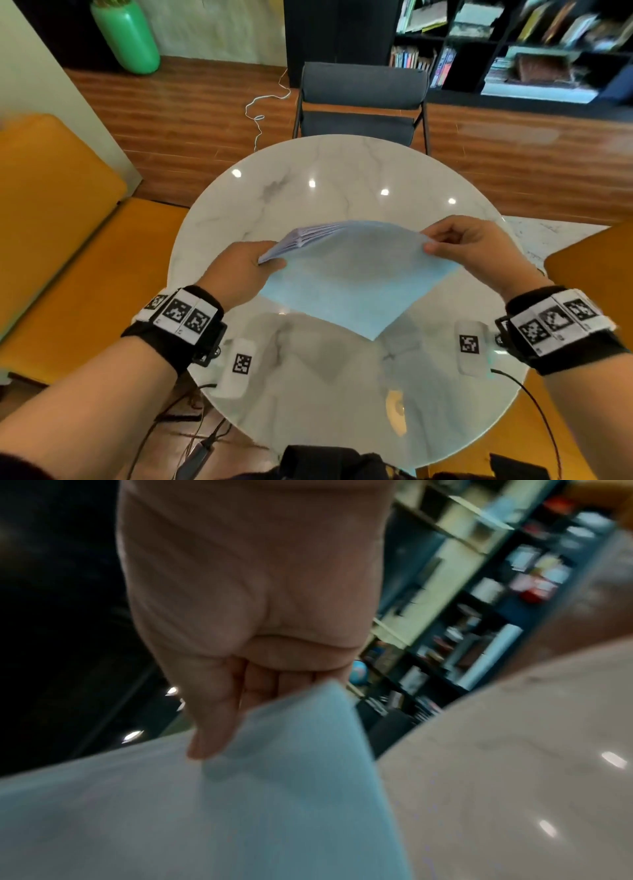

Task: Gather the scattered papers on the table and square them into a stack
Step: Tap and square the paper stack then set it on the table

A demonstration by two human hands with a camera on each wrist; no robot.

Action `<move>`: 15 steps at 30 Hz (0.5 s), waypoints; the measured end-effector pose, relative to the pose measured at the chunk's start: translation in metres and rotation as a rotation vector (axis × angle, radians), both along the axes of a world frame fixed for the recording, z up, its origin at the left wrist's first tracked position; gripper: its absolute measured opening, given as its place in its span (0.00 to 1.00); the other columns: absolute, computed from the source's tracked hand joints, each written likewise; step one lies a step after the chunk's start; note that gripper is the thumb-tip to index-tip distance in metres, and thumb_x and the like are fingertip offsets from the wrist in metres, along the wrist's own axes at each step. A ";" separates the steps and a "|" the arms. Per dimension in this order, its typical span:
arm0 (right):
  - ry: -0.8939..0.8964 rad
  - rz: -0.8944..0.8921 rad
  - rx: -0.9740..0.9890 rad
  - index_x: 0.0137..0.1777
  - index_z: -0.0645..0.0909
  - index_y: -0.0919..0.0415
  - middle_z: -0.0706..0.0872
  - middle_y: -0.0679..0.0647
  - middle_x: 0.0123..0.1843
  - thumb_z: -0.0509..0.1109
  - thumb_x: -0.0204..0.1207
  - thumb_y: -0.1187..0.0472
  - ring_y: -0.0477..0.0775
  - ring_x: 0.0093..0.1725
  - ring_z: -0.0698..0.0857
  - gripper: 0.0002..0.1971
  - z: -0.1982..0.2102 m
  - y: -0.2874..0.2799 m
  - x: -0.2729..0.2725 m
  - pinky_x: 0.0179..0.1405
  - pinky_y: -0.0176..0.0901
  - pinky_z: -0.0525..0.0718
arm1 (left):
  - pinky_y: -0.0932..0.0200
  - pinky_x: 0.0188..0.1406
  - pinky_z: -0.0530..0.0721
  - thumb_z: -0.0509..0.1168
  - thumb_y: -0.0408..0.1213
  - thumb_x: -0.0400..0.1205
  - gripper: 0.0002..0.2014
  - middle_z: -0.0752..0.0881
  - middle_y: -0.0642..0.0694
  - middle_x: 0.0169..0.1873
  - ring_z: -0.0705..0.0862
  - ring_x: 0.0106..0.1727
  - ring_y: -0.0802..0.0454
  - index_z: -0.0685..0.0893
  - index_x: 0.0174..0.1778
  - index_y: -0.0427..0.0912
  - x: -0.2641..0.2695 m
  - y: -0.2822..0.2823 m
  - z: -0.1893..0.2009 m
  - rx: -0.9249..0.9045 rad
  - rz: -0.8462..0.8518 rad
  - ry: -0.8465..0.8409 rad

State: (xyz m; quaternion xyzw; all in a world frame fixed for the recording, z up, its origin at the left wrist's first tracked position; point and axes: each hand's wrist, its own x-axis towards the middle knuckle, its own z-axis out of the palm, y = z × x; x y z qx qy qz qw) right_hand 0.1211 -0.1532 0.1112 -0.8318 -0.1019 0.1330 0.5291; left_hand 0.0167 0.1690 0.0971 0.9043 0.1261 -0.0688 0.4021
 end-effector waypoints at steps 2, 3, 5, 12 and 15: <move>-0.017 0.150 -0.174 0.46 0.89 0.51 0.92 0.46 0.42 0.79 0.68 0.65 0.39 0.42 0.88 0.10 0.022 0.014 -0.007 0.48 0.28 0.82 | 0.60 0.28 0.67 0.63 0.40 0.83 0.10 0.81 0.45 0.31 0.75 0.31 0.50 0.84 0.43 0.37 0.006 -0.001 0.019 0.148 -0.125 0.011; -0.035 0.218 -0.255 0.47 0.88 0.48 0.92 0.44 0.43 0.80 0.67 0.62 0.37 0.42 0.87 0.11 0.028 0.023 -0.012 0.47 0.26 0.81 | 0.60 0.29 0.68 0.62 0.40 0.83 0.10 0.83 0.43 0.33 0.76 0.32 0.49 0.84 0.45 0.37 0.010 -0.004 0.027 0.215 -0.187 0.016; -0.099 0.293 -0.339 0.47 0.89 0.50 0.91 0.48 0.43 0.82 0.65 0.59 0.41 0.41 0.87 0.11 0.035 0.042 -0.025 0.44 0.32 0.82 | 0.59 0.34 0.72 0.62 0.41 0.84 0.10 0.86 0.40 0.41 0.80 0.39 0.46 0.85 0.48 0.39 0.014 -0.011 0.044 0.312 -0.298 0.018; 0.085 0.024 -0.048 0.38 0.87 0.66 0.87 0.57 0.35 0.82 0.65 0.64 0.52 0.32 0.84 0.08 0.031 0.052 -0.036 0.30 0.30 0.80 | 0.62 0.46 0.79 0.73 0.46 0.74 0.15 0.87 0.55 0.52 0.83 0.52 0.55 0.85 0.56 0.57 0.014 -0.005 0.071 0.148 -0.189 -0.158; 0.139 -0.085 0.174 0.40 0.89 0.61 0.92 0.55 0.38 0.81 0.63 0.67 0.57 0.37 0.91 0.07 0.031 0.041 -0.036 0.40 0.46 0.90 | 0.60 0.68 0.71 0.78 0.43 0.69 0.40 0.76 0.58 0.70 0.73 0.68 0.61 0.67 0.76 0.59 0.011 0.004 0.053 -0.049 0.076 -0.373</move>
